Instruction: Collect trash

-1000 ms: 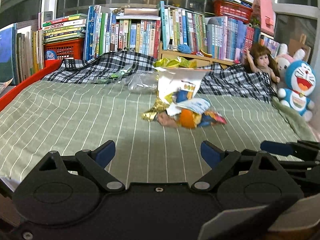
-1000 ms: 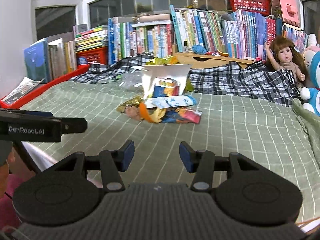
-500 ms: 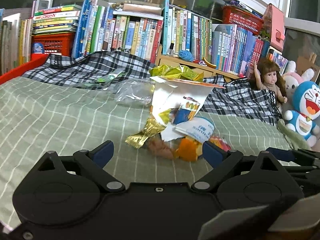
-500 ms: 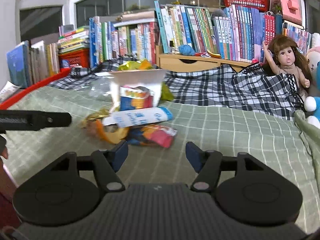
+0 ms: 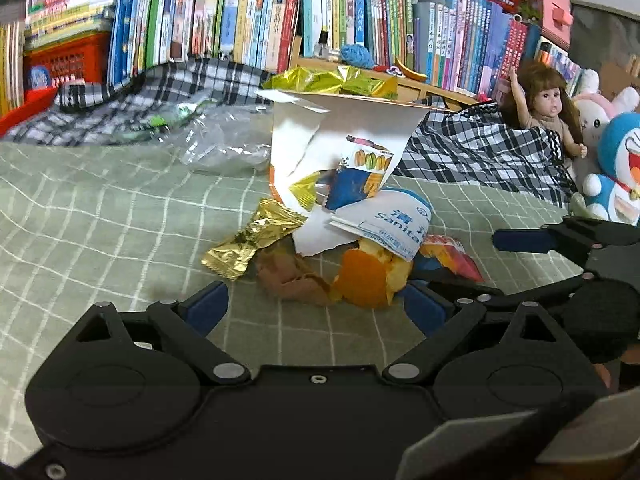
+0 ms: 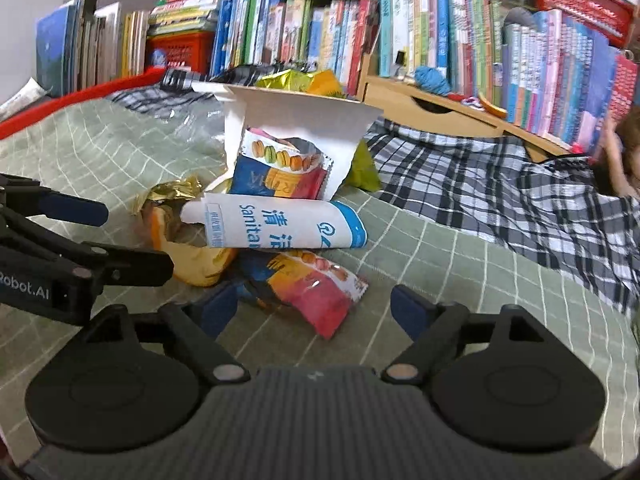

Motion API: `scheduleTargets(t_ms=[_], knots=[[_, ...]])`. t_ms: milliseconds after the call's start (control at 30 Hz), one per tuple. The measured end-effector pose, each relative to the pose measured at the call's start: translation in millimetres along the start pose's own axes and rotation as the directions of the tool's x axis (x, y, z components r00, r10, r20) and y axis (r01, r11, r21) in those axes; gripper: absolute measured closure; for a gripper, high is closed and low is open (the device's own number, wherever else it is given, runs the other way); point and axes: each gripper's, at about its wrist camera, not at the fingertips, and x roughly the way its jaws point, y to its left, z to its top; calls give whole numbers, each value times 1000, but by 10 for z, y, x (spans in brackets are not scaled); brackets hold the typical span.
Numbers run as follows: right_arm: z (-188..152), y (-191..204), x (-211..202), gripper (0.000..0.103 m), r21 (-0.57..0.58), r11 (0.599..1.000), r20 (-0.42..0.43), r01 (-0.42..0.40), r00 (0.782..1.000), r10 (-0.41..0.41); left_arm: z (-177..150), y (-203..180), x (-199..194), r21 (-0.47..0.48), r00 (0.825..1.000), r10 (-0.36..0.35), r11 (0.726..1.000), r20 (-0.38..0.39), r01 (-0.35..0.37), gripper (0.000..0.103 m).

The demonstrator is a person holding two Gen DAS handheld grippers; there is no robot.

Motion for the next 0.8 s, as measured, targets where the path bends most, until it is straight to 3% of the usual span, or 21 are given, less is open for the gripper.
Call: scheduleTargets(t_ms=[133, 200, 333, 400, 467, 533, 800], knots=[[76, -60, 109, 8, -11, 999, -6, -47, 999, 47, 68, 75, 132, -111, 997, -64, 992, -43, 59, 23], [81, -54, 173, 8, -18, 998, -19, -63, 998, 63, 92, 56, 190, -98, 998, -52, 994, -47, 47, 39], [28, -21, 290, 10, 29, 993, -43, -119, 992, 120, 90, 18, 213, -46, 999, -13, 999, -42, 11, 59], [-11, 22, 266, 19, 39, 991, -23, -131, 991, 132, 86, 22, 180, -28, 999, 3, 1000, -34, -4, 76], [-31, 64, 204, 32, 41, 990, -8, -135, 991, 136, 89, 54, 131, -24, 1000, -3, 1000, -28, 3, 83], [-42, 98, 128, 43, 47, 990, -2, -129, 992, 130, 84, 104, 67, -41, 999, -25, 999, -31, 23, 87], [-102, 229, -168, 51, 62, 991, 31, -115, 993, 113, 5, 168, -247, -36, 1000, -16, 999, -3, 16, 90]])
